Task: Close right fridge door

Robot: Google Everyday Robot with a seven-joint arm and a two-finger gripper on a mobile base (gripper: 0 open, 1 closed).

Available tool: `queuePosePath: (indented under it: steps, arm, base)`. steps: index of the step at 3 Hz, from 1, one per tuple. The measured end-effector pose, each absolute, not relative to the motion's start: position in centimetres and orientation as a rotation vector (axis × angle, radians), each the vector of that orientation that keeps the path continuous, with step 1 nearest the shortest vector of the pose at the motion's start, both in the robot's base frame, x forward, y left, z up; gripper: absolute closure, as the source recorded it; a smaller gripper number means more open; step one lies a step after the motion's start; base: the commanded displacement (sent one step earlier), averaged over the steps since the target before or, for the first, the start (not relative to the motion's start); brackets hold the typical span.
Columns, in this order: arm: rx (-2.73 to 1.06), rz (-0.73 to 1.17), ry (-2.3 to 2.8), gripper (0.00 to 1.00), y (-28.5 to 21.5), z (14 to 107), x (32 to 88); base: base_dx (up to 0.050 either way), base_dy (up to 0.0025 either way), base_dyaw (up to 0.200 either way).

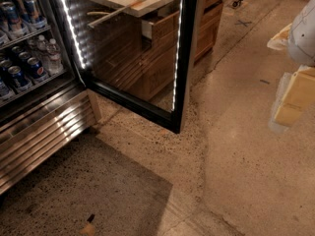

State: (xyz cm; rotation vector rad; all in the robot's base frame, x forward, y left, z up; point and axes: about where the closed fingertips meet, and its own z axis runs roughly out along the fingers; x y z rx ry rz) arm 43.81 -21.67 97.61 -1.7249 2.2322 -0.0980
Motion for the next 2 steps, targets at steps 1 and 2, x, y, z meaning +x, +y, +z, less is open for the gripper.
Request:
queuePosePath:
  steps: [1,2]
  arm:
    - [-1.725,-0.098,2.232,0.0,-21.67,97.61,43.81]
    - [-1.725,-0.098,2.232,0.0,-21.67,97.61,43.81]
  base:
    - [0.042,0.0023,0.107]
    - [0.022,-0.00205,-0.179]
